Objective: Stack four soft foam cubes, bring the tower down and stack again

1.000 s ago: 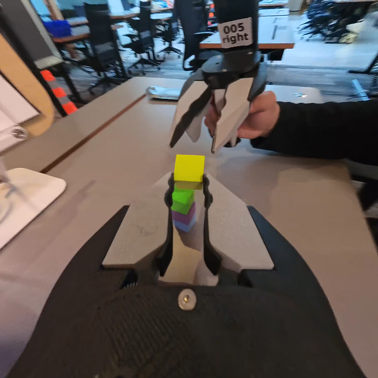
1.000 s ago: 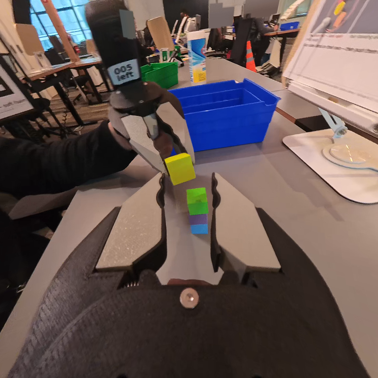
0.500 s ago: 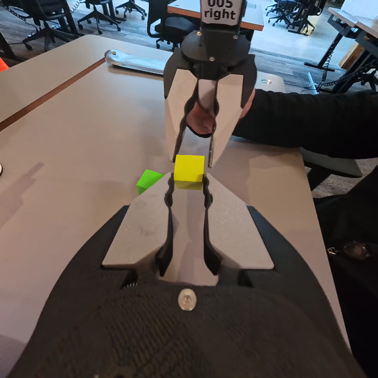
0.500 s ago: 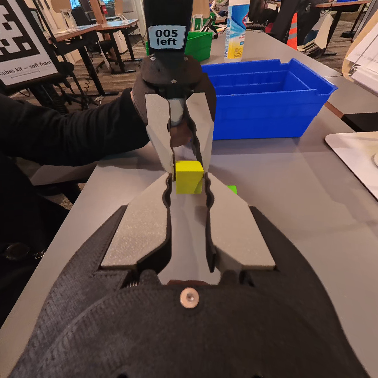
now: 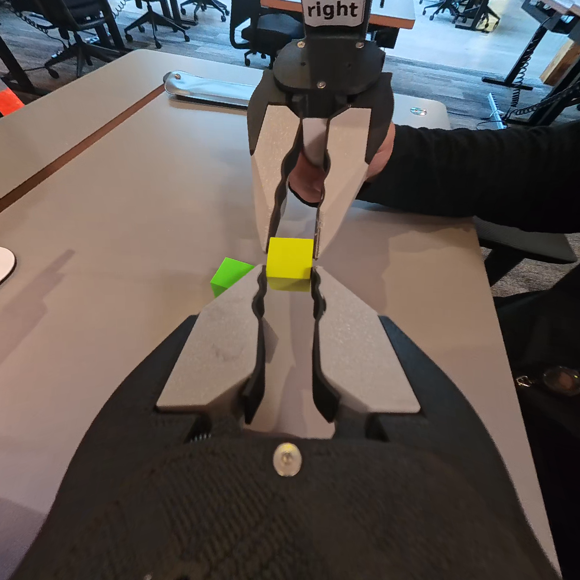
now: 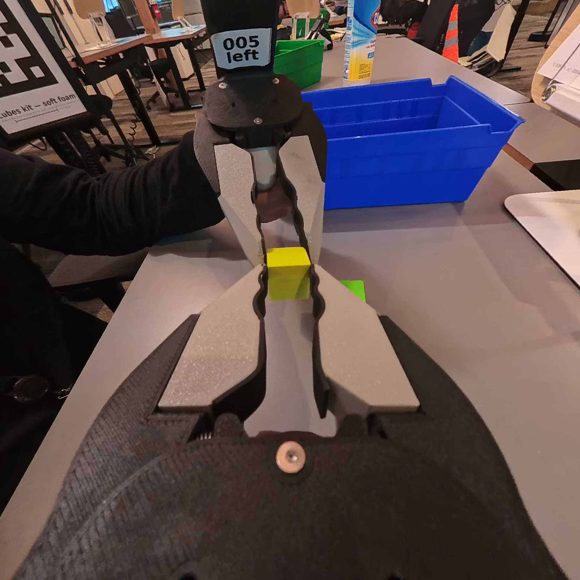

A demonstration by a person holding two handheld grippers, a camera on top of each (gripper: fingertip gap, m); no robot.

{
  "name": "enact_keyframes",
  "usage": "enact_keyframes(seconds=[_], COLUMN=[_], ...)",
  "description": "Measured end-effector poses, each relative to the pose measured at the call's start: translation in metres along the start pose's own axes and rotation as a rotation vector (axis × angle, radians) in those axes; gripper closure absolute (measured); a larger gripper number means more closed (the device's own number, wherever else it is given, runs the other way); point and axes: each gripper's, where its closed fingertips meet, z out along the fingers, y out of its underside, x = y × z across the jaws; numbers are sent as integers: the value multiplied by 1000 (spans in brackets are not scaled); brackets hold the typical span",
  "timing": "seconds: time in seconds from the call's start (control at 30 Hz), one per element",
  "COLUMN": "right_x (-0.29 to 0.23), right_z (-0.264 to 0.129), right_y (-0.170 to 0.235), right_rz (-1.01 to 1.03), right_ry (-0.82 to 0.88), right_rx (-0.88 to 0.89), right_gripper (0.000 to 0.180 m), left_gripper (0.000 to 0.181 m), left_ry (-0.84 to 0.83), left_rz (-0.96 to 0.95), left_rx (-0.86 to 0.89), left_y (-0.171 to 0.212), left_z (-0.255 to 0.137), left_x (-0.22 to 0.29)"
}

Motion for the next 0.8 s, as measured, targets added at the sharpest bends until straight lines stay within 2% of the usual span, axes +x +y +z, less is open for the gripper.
enact_keyframes(seconds=[0.17, 0.23, 0.3, 0.47, 0.67, 0.8], right_x=[1, 2, 5, 24, 37, 40], right_z=[-2, -6, -12, -18, -10, -4], right_y=[-3, -10, -17, -17, -8, -3], right_rz=[0, 12, 30, 56, 67, 63], right_ry=[11, 9, 17, 104, 174, 190], right_rx=[18, 56, 101, 138, 115, 103], right_gripper=[156, 156, 156, 156, 156, 156], left_gripper=[153, 139, 133, 133, 136, 137], left_ry=[-13, -54, -82, -138, -271, -307], left_rz=[-38, -58, -65, -111, -278, -297], left_rx=[29, 47, 55, 74, 128, 129], left_y=[-5, -8, -8, -6, -3, 1], left_z=[-1, -4, -8, -15, -23, -26], left_x=[-3, -11, -17, -34, -70, -79])
